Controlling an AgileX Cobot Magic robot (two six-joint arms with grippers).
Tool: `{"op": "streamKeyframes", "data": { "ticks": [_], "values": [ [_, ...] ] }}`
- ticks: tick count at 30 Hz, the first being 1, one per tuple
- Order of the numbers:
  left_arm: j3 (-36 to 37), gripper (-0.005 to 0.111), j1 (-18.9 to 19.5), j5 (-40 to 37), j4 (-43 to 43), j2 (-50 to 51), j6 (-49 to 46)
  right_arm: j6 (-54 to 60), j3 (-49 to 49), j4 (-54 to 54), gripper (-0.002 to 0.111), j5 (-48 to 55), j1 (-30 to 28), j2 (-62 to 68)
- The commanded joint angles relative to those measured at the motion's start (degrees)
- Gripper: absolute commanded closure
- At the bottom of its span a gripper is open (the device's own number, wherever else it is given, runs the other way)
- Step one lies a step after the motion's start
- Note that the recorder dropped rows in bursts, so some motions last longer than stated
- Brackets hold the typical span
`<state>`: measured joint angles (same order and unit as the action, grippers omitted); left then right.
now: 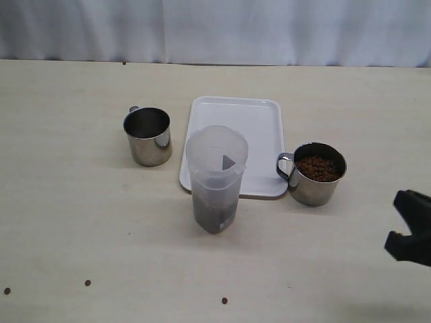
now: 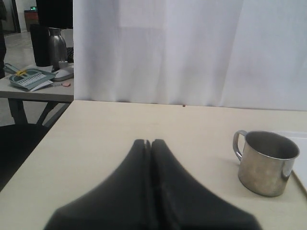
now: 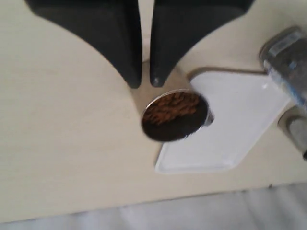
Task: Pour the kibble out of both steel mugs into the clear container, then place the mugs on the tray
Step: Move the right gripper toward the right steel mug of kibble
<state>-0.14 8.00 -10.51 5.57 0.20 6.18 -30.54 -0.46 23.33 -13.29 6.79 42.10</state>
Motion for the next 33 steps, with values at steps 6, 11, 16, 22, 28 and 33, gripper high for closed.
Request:
{"op": "streamKeyframes", "data": {
  "ticks": [6, 11, 16, 22, 28, 33],
  "values": [
    [0.1, 0.107, -0.2, 0.6, -0.3, -0.2, 0.0, -3.1, -5.6, 7.3, 0.103, -1.0, 7.3, 20.8],
    [0.1, 0.107, -0.2, 0.6, -0.3, -0.2, 0.0, -1.3, -6.6, 7.1, 0.097, -5.7, 7.4, 26.8],
    [0.1, 0.107, -0.2, 0.6, -0.3, -0.2, 0.0, 1.8, -6.9, 3.9, 0.067, -9.2, 7.4, 30.2],
    [0.1, 0.107, -0.2, 0.6, -0.3, -0.2, 0.0, 10.5, -6.9, -8.0, 0.041, -13.2, 7.4, 32.9],
    [0.1, 0.107, -0.2, 0.6, -0.3, -0.2, 0.0, 15.1, -6.9, -10.7, 0.034, -20.9, 7.4, 38.7],
    [0.1, 0.107, -0.2, 0.6, -0.3, -0.2, 0.0, 21.2, -6.9, -16.4, 0.03, -26.8, 7.4, 44.9]
  ]
}}
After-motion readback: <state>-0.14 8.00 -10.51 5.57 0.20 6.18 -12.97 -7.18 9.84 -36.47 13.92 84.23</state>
